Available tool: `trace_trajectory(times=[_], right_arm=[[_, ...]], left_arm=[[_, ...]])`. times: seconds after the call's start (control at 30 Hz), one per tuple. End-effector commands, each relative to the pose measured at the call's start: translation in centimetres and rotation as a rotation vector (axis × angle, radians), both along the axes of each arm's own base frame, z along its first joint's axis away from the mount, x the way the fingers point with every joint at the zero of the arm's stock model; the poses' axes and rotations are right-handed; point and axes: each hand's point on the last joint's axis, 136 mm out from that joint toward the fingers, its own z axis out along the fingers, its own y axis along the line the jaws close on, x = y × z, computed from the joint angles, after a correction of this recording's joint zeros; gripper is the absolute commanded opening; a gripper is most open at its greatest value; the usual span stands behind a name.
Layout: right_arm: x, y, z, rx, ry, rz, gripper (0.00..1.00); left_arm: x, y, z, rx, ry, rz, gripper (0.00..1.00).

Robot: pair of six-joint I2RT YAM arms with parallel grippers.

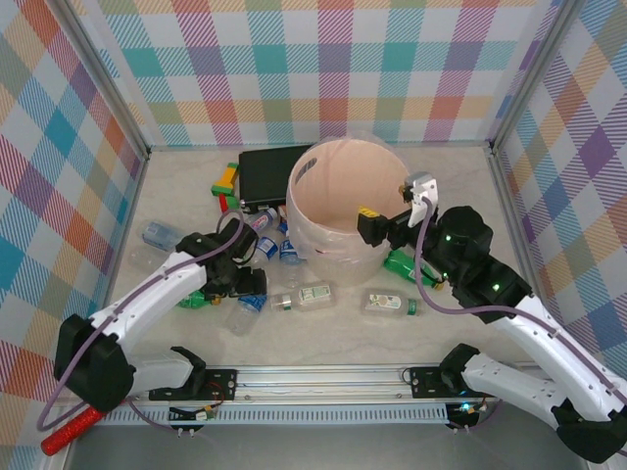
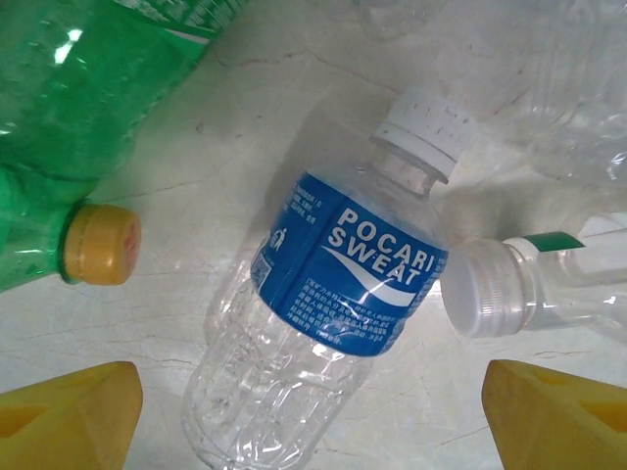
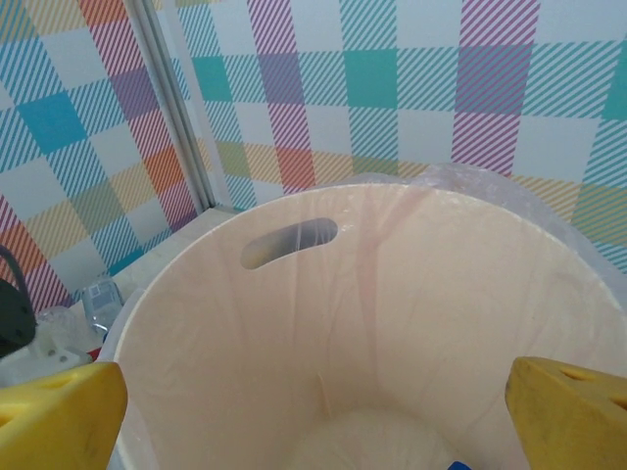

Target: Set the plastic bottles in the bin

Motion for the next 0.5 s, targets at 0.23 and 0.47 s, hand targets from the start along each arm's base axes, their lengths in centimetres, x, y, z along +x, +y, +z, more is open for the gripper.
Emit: trace_trajectory(times=[0.23,0.47], right_arm=[[-0.4,-0.4,1.1,0.057,-0.035,-0.011,0.99],[-0.2,-0.2,0.9,0.060,-0.031,-0.010,0.99]], left_arm=[[-0.4,-1.6,-2.9,0.024,0.158,-0.130,0.81],[-0.6,-1.5,-4.6,0.054,0.209,-0.138,0.81]])
